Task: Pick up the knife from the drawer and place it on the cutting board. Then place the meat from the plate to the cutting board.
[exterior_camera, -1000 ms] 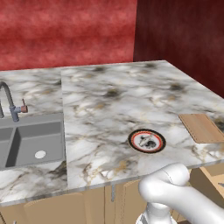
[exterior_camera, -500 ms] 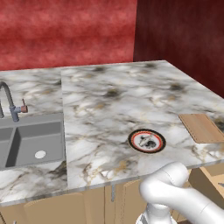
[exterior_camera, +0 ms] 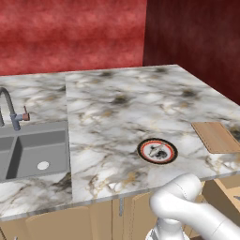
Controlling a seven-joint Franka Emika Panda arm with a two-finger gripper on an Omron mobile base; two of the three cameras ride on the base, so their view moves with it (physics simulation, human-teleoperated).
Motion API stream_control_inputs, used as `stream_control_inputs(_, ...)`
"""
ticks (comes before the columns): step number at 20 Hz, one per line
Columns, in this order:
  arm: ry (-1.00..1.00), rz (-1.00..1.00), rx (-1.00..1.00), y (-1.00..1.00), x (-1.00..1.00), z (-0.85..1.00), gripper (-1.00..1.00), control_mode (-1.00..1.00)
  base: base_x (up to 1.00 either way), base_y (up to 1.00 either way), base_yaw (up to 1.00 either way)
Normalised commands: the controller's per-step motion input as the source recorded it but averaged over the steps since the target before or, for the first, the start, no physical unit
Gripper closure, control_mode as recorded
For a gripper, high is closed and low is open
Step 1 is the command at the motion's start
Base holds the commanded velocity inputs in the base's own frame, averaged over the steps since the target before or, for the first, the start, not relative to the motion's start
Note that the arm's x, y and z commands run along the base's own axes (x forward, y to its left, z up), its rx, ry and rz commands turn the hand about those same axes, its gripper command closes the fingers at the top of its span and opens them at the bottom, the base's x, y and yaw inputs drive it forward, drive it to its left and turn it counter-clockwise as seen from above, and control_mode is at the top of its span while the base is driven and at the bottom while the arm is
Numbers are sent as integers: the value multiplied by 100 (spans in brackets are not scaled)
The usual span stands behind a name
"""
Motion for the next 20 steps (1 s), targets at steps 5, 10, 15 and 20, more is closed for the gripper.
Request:
stream_control_inputs(5,1,-5,-16,-21,9,-27,-100,-100,0,0,0)
stream_control_inputs(10,8,-1,-17,-14,16,-41,-100,-100,0,0,0)
stream_control_inputs(15,11,0,-14,-30,23,-30,-100,-100,0,0,0)
stream_control_inputs(20,11,0,-8,-37,22,-23,-100,-100,0,0,0)
